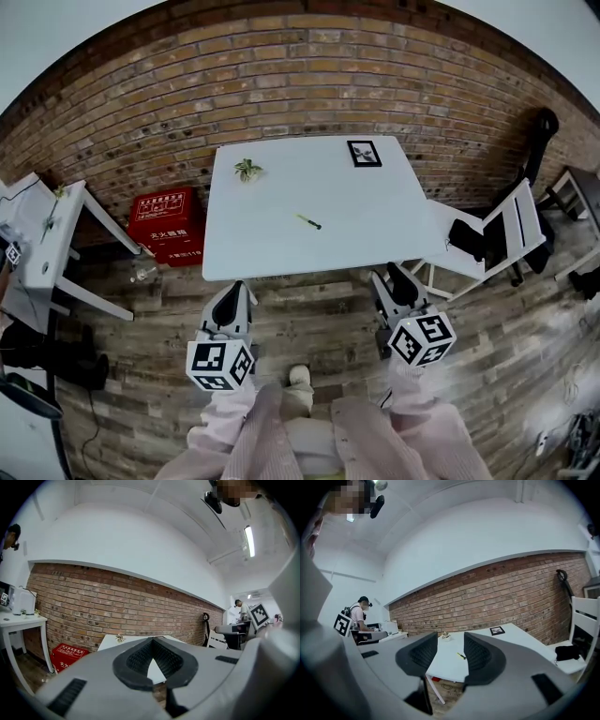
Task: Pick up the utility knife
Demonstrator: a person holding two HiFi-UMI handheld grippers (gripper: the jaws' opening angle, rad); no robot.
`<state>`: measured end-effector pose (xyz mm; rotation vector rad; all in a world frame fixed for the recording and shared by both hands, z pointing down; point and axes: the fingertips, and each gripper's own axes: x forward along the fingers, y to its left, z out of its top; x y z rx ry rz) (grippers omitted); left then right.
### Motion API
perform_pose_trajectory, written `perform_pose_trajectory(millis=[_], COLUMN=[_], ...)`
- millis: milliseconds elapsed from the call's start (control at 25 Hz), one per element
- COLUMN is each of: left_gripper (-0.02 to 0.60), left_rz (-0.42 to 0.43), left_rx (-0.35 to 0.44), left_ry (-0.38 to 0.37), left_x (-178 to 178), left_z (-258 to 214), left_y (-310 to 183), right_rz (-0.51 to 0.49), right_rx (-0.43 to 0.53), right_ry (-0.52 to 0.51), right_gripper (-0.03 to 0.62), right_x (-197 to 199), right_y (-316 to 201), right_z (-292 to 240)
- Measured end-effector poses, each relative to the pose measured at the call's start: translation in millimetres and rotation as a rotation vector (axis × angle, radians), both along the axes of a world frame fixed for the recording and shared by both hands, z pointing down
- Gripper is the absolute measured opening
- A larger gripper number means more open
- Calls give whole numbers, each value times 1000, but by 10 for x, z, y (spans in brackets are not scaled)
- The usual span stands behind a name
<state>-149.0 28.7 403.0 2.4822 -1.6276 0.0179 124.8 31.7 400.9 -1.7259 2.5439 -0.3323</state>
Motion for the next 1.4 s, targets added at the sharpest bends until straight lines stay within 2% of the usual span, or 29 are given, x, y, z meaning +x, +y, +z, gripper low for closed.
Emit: perform_pose_trajectory(millis=[360, 840, 1200, 1400], left_gripper=[-8, -9, -8, -8], left_rz=[6, 17, -11, -28], left_rx=[-17, -60, -108, -154], left_ry=[16, 16, 12, -31], left_x=[-156, -179, -151, -124], left_z=[77, 255, 446, 667], left_y=[-545, -862, -1198, -1545], right_rz=[-5, -24, -75, -136], right_rx=[-14, -47, -88, -137], right_ry=[-3, 2, 2, 22], right_gripper=[158, 158, 158, 158], right_x=[-187, -306, -349, -412], right_y=[-536, -918, -1387, -1836], right_z=[52, 168, 344, 518])
